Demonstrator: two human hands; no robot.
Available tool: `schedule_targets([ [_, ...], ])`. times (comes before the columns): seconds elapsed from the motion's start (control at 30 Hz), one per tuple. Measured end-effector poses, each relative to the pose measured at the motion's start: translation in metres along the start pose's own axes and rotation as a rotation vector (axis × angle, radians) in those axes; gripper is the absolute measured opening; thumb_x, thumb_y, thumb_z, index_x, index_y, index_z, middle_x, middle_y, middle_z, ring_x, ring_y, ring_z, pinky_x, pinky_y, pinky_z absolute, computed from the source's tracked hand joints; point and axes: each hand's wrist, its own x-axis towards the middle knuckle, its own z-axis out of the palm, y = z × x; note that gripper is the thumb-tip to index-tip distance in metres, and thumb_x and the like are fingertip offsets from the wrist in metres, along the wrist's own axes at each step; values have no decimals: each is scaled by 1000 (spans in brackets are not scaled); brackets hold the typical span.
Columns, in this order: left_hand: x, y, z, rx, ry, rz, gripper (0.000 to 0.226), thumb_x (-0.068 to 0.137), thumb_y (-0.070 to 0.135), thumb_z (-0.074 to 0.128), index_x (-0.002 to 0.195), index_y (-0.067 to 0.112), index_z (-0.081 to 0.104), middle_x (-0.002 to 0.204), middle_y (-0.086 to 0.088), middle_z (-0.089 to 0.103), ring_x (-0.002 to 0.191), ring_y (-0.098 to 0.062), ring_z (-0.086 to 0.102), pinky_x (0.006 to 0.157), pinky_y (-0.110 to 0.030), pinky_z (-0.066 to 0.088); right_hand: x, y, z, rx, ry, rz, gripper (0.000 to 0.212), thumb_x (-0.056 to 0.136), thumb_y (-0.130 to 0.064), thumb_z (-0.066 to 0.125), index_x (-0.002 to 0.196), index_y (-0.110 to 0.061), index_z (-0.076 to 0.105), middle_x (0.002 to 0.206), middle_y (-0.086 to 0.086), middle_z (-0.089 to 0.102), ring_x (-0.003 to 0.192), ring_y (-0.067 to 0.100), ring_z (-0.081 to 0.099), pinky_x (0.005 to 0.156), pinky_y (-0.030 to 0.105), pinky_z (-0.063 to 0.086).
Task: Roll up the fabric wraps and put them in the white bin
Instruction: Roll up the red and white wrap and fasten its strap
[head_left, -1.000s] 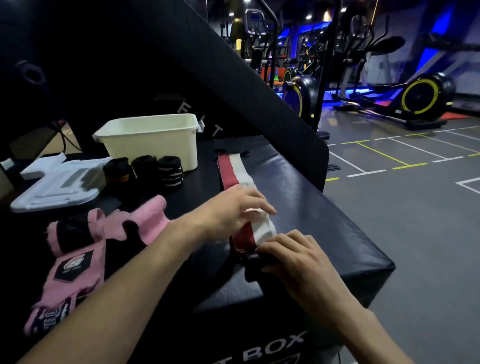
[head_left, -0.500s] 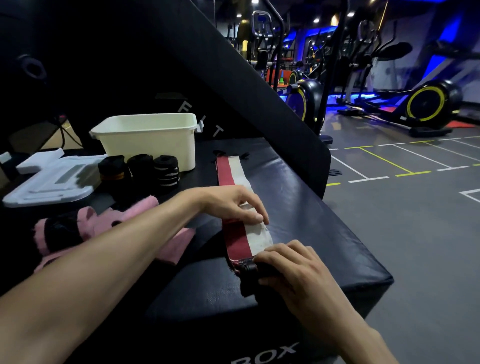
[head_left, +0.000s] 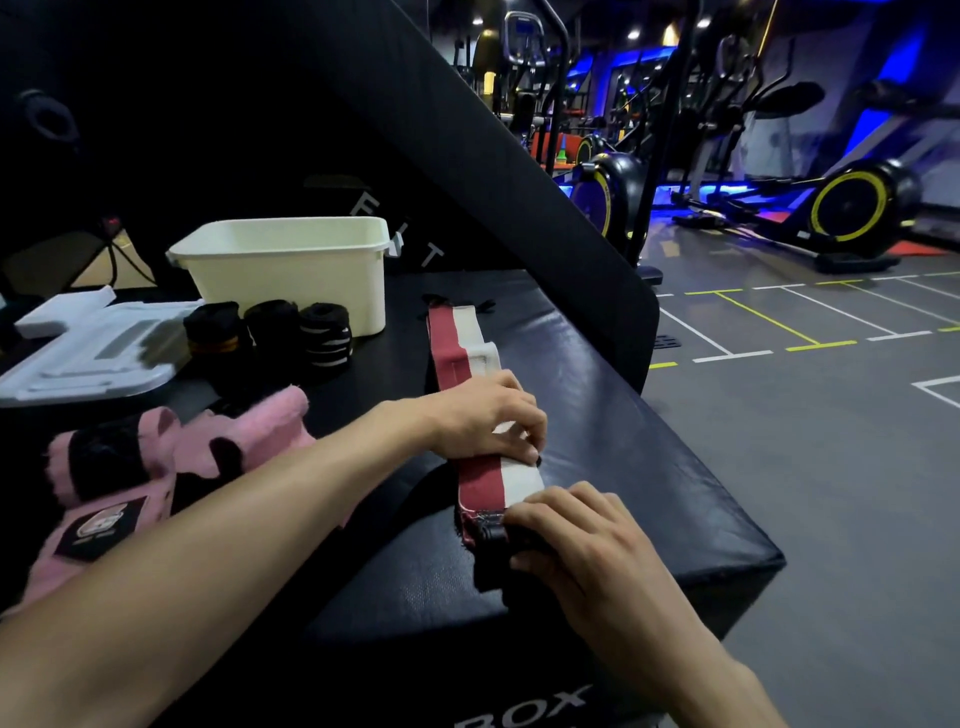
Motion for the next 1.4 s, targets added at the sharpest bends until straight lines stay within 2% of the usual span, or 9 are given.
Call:
schedule_targets([
  [0.1, -10, -5, 14, 167, 149, -4, 35, 93, 62, 55, 108, 35, 69, 115, 11, 58, 119, -18, 45, 108, -40, 37, 1, -3, 1, -9, 10, 14, 15, 98, -40, 54, 109, -31, 59, 103, -18, 60, 82, 11, 49, 74, 31, 41],
  [0.2, -18, -5, 20, 219, 219, -178, 67, 84, 80, 36, 130, 37, 60, 140, 7, 50, 138, -21, 37, 119, -41, 26, 3, -5, 3, -7, 11, 29, 14, 98, -40, 52, 107, -31, 58, 101, -17, 59, 82, 12, 49, 70, 33, 45],
  [0.3, -20, -2, 19, 249, 187, -357, 81, 85, 82, 33, 148, 33, 46, 157, 7, 38, 150, -19, 23, 127, -47, 7, 4, -7, 4, -9, -1, 37, 16, 99, -40, 50, 108, -30, 58, 101, -16, 59, 83, 15, 50, 70, 35, 46],
  [0.4, -17, -5, 19, 216, 80, -464, 84, 95, 77, 23, 162, 28, 20, 171, 6, 13, 158, -18, 1, 126, -55, -5, 4, -7, 4, 3, -2, 46, 16, 99, -39, 50, 109, -30, 58, 101, -17, 58, 83, 14, 50, 71, 36, 47],
  [0.53, -11, -20, 21, 62, -1, -586, 83, 96, 77, 19, 165, 31, 6, 172, 10, -2, 158, -25, -12, 127, -53, -6, 4, -7, 4, 40, -7, 70, 17, 99, -39, 49, 110, -30, 58, 102, -17, 59, 84, 13, 50, 73, 36, 48],
  [0.7, 3, -46, 14, 61, 15, -654, 82, 99, 74, 19, 165, 25, 11, 173, 6, 3, 159, -28, -4, 128, -52, -1, 6, -6, 5, 57, 0, 75, 18, 99, -39, 49, 109, -29, 59, 104, -16, 60, 86, 13, 52, 74, 35, 48],
  [1.1, 31, -90, -1, 4, -22, -763, 68, 102, 68, 22, 163, 38, 13, 173, 6, -1, 158, -34, -9, 126, -54, -5, 9, 1, 11, 115, 29, 57, 17, 102, -35, 50, 112, -26, 60, 106, -15, 60, 86, 14, 52, 74, 38, 50],
  [1.23, 32, -95, -6, 2, 0, -788, 71, 98, 73, 27, 161, 42, 17, 172, 8, 5, 158, -35, -4, 125, -55, 1, 9, 1, 11, 111, 20, 51, 17, 102, -37, 49, 113, -28, 59, 107, -17, 58, 89, 11, 51, 75, 36, 50],
  [1.4, 41, -107, -10, 127, -28, -804, 84, 91, 83, 23, 162, 37, 18, 172, 0, 12, 155, -39, 2, 121, -61, 2, 9, 2, 14, 110, 20, 59, 19, 102, -38, 49, 116, -29, 58, 109, -16, 58, 94, 14, 53, 78, 37, 50],
])
